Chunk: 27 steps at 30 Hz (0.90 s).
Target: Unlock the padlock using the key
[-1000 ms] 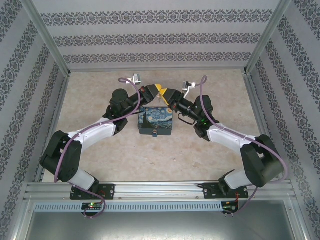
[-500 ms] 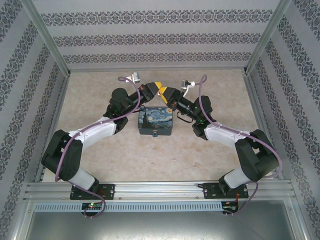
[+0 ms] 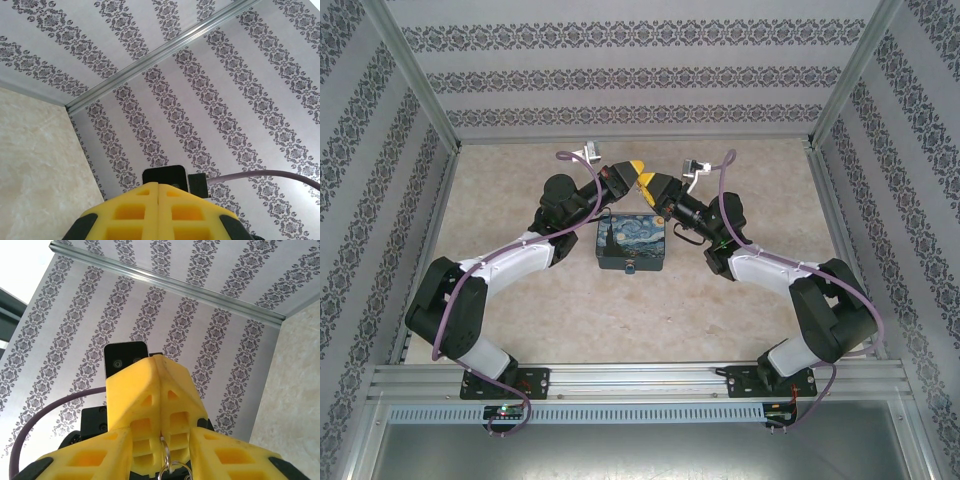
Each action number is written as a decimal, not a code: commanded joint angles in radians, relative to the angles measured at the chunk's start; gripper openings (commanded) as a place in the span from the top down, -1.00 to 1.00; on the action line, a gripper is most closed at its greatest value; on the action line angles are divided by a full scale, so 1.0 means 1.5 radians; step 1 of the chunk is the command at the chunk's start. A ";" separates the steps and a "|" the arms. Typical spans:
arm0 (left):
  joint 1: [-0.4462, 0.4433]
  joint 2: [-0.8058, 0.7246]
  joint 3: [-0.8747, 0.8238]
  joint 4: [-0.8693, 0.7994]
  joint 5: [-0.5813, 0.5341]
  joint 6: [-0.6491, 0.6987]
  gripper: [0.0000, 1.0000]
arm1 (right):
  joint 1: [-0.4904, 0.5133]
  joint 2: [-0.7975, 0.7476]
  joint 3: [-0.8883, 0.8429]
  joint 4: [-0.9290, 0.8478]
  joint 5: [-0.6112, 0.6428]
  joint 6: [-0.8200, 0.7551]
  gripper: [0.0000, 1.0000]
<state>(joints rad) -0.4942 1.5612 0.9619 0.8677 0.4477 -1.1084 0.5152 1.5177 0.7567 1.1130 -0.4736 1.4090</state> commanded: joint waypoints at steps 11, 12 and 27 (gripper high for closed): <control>0.006 0.011 0.022 0.021 -0.003 -0.009 1.00 | 0.008 0.008 -0.029 0.061 -0.012 0.006 0.46; 0.005 0.012 0.023 0.021 -0.003 -0.009 1.00 | 0.008 0.009 -0.029 0.062 -0.012 0.006 0.44; 0.005 0.015 0.008 0.035 0.000 -0.022 1.00 | 0.009 0.035 -0.001 0.070 -0.013 0.015 0.45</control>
<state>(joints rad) -0.4942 1.5795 0.9691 0.8673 0.4408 -1.1309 0.5152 1.5578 0.7254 1.1725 -0.4808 1.4265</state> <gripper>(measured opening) 0.050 0.277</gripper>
